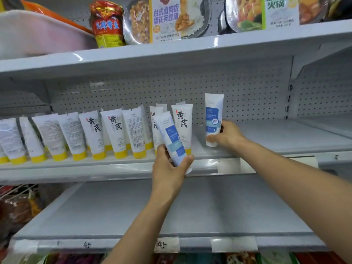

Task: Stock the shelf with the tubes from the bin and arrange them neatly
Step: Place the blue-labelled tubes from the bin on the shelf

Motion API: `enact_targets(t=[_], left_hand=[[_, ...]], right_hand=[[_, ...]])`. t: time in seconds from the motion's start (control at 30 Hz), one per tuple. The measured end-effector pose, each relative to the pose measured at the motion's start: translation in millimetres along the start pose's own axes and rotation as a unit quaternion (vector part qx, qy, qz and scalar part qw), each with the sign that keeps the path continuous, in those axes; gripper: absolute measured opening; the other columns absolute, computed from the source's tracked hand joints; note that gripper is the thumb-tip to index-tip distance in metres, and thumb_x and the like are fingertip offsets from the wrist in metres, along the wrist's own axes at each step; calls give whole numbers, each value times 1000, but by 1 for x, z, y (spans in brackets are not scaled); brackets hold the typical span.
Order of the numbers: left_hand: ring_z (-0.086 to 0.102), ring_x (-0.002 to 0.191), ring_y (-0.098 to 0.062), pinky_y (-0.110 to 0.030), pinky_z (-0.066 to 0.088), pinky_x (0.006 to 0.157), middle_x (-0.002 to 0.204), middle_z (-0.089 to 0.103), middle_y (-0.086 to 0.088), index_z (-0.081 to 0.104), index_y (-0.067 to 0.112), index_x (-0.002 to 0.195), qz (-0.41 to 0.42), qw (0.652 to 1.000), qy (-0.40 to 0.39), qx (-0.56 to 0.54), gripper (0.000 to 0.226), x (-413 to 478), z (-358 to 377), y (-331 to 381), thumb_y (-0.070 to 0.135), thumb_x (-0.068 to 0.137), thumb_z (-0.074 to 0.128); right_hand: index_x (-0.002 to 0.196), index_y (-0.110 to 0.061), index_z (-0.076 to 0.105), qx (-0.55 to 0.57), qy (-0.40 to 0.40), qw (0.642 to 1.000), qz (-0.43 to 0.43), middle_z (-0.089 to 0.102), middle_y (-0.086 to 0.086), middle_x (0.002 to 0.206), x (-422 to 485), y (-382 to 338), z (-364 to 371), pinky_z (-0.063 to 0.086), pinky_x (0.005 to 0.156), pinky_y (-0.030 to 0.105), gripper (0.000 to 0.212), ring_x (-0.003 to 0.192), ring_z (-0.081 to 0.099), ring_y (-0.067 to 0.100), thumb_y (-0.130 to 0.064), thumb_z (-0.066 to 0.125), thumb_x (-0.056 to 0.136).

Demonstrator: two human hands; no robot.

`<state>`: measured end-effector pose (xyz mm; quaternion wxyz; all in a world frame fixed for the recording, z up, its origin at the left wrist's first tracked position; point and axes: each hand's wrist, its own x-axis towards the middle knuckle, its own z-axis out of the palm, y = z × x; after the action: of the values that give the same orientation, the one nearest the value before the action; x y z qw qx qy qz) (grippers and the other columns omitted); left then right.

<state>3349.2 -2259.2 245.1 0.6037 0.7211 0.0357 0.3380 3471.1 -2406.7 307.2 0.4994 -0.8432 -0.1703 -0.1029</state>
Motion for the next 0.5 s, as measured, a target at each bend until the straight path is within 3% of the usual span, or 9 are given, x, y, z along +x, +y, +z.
enact_targets(t=[0.23, 0.5], left_hand=[[68, 91, -10, -48, 60, 76, 105, 68, 11, 52, 31, 111, 7, 1000, -8, -5, 45, 8, 5, -11, 25, 76, 80], [68, 91, -8, -42, 62, 72, 105, 68, 11, 53, 30, 110, -10, 1000, 0, -15, 44, 9, 8, -18, 24, 77, 81]], right_hand=[[106, -11, 65, -57, -21, 998, -1, 66, 6, 101, 35, 9, 19, 45, 79, 27, 31, 90, 60, 20, -9, 75, 76], [107, -11, 63, -25, -31, 999, 17, 67, 11, 112, 67, 17, 32, 47, 84, 29, 37, 100, 62, 26, -3, 77, 74]])
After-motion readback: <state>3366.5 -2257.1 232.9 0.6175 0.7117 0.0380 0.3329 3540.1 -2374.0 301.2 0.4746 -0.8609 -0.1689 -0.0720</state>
